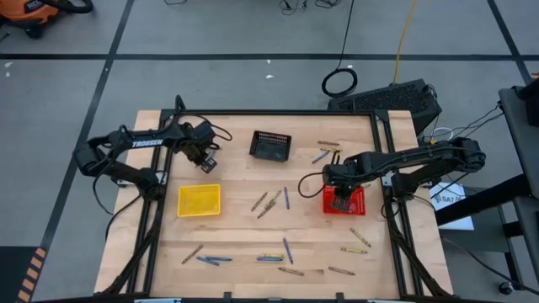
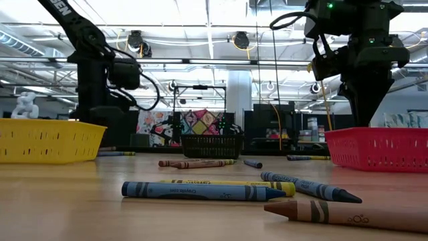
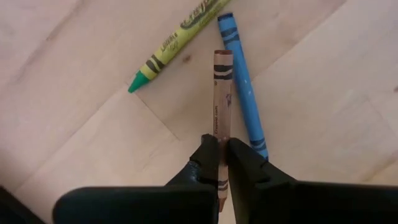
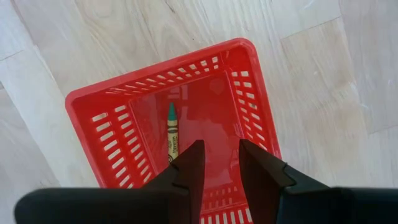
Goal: Sort crayons
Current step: Put the brown crayon into the yellow bin
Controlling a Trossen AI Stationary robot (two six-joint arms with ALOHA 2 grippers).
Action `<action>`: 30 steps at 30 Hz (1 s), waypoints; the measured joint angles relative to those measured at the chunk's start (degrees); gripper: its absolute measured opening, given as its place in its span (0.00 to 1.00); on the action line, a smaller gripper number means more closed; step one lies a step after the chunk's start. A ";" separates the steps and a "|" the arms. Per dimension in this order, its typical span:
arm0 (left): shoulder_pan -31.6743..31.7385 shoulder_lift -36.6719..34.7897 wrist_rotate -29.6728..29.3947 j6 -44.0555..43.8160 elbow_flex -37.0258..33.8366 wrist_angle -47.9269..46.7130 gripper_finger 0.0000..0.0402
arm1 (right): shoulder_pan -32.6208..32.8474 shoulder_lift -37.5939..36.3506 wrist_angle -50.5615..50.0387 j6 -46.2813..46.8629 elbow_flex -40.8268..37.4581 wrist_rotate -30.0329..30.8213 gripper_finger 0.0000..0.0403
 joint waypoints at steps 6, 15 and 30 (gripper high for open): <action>-0.03 -2.67 -0.02 0.04 0.02 -1.80 0.02 | 0.00 0.00 0.50 0.01 0.00 0.00 0.21; -3.37 -10.85 4.25 0.52 0.07 -1.87 0.02 | 0.00 0.00 1.70 0.00 0.00 0.02 0.21; -14.93 -23.37 15.43 1.50 0.15 -3.39 0.02 | -0.01 0.00 2.42 0.43 0.00 0.01 0.21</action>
